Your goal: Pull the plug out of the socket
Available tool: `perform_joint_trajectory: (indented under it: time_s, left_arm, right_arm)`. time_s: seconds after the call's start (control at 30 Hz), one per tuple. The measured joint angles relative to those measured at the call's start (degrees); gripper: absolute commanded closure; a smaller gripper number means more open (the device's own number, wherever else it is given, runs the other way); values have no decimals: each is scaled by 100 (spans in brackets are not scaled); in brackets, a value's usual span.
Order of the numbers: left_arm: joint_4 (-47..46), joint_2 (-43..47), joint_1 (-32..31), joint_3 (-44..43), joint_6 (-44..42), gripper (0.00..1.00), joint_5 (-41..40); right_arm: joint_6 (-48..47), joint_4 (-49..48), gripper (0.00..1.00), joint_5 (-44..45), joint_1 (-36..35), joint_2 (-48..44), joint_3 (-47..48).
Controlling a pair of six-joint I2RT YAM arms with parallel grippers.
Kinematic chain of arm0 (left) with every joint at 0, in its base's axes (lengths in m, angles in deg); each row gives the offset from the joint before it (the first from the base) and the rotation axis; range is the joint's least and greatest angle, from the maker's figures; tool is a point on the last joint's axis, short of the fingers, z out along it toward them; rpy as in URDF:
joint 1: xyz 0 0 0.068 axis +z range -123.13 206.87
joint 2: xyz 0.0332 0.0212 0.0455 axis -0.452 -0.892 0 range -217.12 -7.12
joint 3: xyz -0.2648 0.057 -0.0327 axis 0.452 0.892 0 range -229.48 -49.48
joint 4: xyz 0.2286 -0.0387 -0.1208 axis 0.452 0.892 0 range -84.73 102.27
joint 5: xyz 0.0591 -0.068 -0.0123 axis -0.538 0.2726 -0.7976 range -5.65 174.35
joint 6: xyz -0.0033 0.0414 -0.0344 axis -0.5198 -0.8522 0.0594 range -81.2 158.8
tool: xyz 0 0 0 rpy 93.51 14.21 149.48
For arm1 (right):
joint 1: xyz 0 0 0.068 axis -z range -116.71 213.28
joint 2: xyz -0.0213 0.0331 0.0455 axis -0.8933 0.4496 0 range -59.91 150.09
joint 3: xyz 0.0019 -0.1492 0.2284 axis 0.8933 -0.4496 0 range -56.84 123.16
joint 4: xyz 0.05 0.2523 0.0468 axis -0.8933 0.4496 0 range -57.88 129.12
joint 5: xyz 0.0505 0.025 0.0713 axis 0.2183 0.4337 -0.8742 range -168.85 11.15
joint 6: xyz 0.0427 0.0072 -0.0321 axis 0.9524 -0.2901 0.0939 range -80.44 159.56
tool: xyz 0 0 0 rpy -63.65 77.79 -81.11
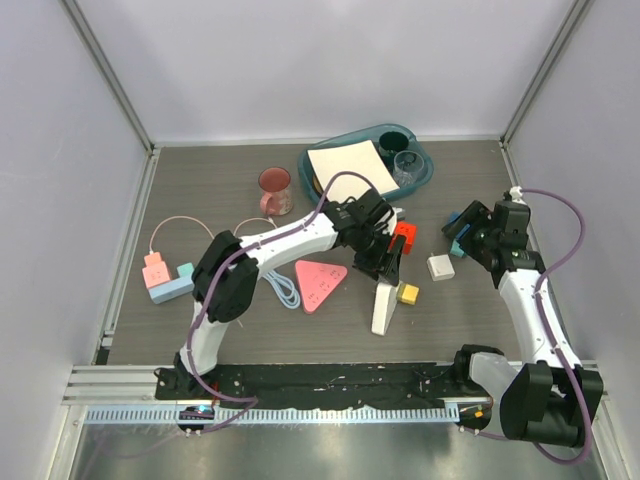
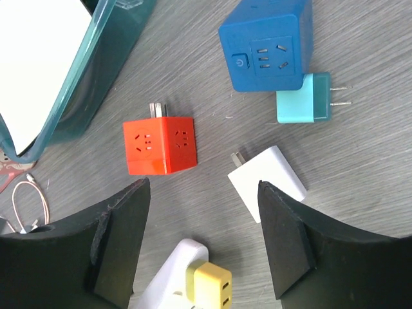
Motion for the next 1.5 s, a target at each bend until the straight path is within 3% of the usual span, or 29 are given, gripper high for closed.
perform_joint_trajectory:
  time_s: [0.23, 0.5, 0.63, 0.9, 1.23, 1.5]
  left_arm:
    - [286, 142, 166, -122, -186, 37, -544]
    - [343, 616, 199, 70, -400, 32, -719]
    - [254, 831, -210, 295, -509, 28, -1228]
    - [-144, 1128, -1126, 505, -562, 11, -2341]
    - [-577, 1108, -1687, 481, -787, 11, -3226]
    - [-872, 901, -1967, 463, -896, 16, -3390]
  right_arm:
    - [7, 313, 34, -411, 0, -118, -66]
    - [103, 638, 34, -949, 0, -1025, -555]
    - [225, 715, 34, -890, 0, -1333, -544]
    - [398, 962, 31, -614, 0, -1355, -76]
    - [621, 949, 29, -433, 0, -1104, 111]
    - [654, 745, 29, -415, 120, -625, 173]
